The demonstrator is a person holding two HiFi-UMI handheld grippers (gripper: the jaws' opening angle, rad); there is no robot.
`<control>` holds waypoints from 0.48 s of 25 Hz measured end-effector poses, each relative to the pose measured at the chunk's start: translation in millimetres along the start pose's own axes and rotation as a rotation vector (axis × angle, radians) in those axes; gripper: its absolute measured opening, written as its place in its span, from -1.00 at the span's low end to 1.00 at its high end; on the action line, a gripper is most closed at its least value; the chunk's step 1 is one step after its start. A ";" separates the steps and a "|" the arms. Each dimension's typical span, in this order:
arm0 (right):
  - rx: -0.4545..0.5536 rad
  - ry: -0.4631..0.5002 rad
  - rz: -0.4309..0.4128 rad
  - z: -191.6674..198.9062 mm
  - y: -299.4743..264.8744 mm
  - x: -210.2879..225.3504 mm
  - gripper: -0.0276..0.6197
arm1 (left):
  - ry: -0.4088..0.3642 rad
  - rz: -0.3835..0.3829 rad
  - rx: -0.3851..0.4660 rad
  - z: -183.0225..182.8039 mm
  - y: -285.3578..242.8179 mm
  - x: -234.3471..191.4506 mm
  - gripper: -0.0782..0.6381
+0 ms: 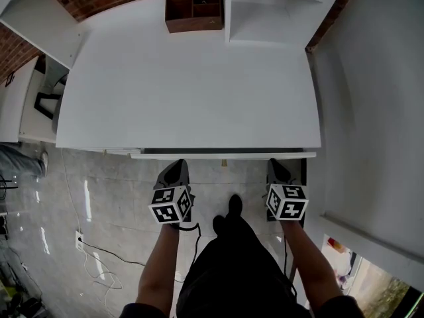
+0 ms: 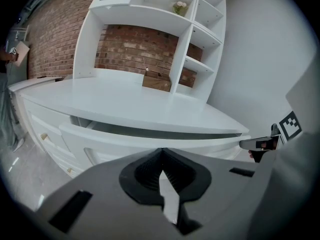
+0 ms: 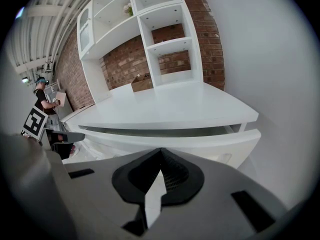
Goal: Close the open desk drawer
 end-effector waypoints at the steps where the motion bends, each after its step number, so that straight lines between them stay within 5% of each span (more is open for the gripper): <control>1: 0.000 0.002 0.000 -1.6 -1.7 0.5 -0.90 | -0.002 -0.002 0.001 -1.6 -1.8 -0.2 -0.76; 12: 0.011 0.029 -0.008 -17.7 -18.5 6.5 -0.90 | -0.004 -0.009 0.019 -17.2 -20.1 -2.1 -0.76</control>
Point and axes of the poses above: the fingertips, and each gripper's own axes: y backward along the fingers, x to its right, z out of its underside, the point moved 5 cm from there along y, backward along the fingers, and after that the axes turned 4 degrees about -z, right-handed, at the moved point
